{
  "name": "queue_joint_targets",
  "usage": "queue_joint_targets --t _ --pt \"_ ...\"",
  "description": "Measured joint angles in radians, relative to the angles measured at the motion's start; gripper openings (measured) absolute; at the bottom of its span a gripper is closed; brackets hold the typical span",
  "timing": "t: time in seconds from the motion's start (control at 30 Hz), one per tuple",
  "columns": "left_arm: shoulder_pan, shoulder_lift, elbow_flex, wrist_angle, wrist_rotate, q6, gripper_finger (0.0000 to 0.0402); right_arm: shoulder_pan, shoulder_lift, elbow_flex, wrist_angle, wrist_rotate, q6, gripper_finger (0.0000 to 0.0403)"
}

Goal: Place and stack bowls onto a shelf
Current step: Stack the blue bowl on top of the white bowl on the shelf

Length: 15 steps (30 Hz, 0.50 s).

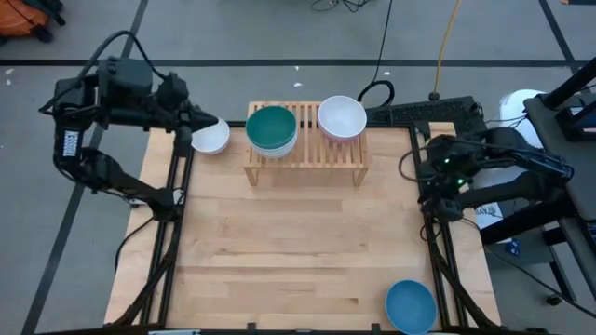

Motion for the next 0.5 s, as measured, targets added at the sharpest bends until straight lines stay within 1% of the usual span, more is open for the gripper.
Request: queue_joint_targets --t 0.13,0.23,0.37,0.5 --pt "-0.024 -0.004 0.000 -0.046 -0.001 -0.004 0.0006 0.062 0.025 -0.034 -0.002 -0.064 0.069 0.0132" --pt "-0.042 -0.004 -0.001 -0.072 -0.002 0.002 0.0006 0.121 0.042 -0.076 0.017 -0.088 0.137 0.0132" --pt "-0.067 -0.008 -0.001 -0.068 0.001 0.055 0.0006 0.200 0.062 -0.149 0.096 -0.088 0.219 0.0132" --pt "-0.082 -0.018 -0.001 -0.068 0.000 0.066 0.0006 0.282 0.086 -0.254 0.229 -0.088 0.294 0.0132"
